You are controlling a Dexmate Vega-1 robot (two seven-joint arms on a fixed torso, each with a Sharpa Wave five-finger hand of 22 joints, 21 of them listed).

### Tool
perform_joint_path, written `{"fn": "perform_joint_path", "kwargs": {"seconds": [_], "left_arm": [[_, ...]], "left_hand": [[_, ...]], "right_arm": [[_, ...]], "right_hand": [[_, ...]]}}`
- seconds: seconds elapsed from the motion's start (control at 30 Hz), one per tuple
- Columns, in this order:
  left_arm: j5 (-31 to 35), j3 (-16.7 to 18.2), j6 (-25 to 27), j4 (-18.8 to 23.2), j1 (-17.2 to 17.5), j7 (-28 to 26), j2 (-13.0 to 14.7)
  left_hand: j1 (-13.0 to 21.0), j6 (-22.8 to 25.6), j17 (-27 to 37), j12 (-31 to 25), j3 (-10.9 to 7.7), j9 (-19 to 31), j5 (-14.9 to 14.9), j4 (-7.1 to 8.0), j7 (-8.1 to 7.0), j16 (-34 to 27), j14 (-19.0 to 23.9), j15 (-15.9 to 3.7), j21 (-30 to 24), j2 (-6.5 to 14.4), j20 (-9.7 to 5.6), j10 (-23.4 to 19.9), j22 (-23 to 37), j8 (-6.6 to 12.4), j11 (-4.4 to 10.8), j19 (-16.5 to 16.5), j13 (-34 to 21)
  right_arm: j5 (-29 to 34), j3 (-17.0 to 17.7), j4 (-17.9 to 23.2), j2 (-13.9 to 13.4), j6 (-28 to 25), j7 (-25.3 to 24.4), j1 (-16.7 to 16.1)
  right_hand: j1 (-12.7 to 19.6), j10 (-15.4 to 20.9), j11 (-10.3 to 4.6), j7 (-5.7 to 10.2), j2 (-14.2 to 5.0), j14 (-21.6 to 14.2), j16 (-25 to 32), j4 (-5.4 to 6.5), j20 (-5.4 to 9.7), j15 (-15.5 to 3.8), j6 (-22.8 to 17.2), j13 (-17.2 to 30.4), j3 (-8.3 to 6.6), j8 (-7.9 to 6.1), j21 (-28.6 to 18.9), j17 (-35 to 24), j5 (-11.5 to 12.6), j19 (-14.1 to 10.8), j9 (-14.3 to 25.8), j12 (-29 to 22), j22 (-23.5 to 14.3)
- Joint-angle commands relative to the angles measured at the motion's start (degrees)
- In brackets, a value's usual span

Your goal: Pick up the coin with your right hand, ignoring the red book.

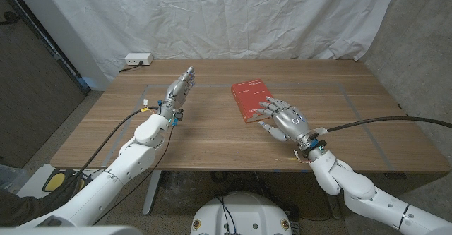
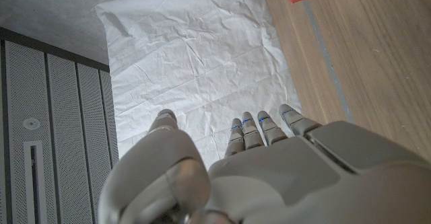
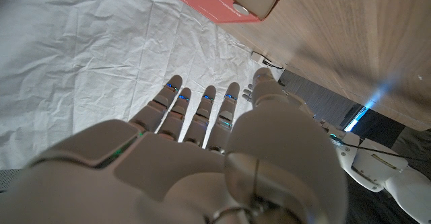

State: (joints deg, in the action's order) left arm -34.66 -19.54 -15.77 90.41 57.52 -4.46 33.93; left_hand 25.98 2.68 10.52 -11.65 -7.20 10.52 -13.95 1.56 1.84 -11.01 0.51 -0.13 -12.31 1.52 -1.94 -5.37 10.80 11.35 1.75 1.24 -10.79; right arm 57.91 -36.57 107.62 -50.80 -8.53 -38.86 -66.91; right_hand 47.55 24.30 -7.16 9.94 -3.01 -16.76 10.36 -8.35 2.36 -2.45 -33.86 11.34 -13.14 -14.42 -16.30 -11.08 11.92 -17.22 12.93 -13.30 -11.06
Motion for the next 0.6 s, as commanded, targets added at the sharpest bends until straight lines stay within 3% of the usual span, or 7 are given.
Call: {"fn": "perform_joint_path", "kwargs": {"seconds": [0.03,0.6], "left_arm": [[0.4,0.2,0.3,1.3,0.4,-0.6,0.4],[0.8,0.2,1.1,1.7,0.2,-0.9,0.6]], "left_hand": [[0.3,0.3,0.3,0.0,0.08,0.3,0.1,0.12,0.01,0.1,0.4,-0.13,0.0,0.6,-1.83,0.0,0.1,0.07,0.18,-0.1,-0.1],[0.4,0.3,0.3,0.0,0.18,0.3,0.2,0.11,0.03,0.1,0.4,-0.09,0.0,0.7,-1.69,0.1,0.1,0.05,0.08,0.0,-0.1]], "right_arm": [[1.2,-2.2,-2.9,0.4,0.3,0.2,3.0],[0.9,-4.3,-5.8,1.5,0.7,-0.5,5.7]], "right_hand": [[0.7,-0.7,0.04,0.26,-0.32,0.6,0.1,-0.05,4.32,-4.45,-0.2,0.2,-0.55,-0.07,0.3,-0.3,0.3,0.8,0.4,0.4,-0.4],[1.7,-2.8,0.53,0.34,-0.74,3.0,0.1,-0.12,3.68,-3.41,1.4,0.7,-0.93,-0.01,1.4,-0.7,0.5,3.1,1.1,0.8,-0.4]]}}
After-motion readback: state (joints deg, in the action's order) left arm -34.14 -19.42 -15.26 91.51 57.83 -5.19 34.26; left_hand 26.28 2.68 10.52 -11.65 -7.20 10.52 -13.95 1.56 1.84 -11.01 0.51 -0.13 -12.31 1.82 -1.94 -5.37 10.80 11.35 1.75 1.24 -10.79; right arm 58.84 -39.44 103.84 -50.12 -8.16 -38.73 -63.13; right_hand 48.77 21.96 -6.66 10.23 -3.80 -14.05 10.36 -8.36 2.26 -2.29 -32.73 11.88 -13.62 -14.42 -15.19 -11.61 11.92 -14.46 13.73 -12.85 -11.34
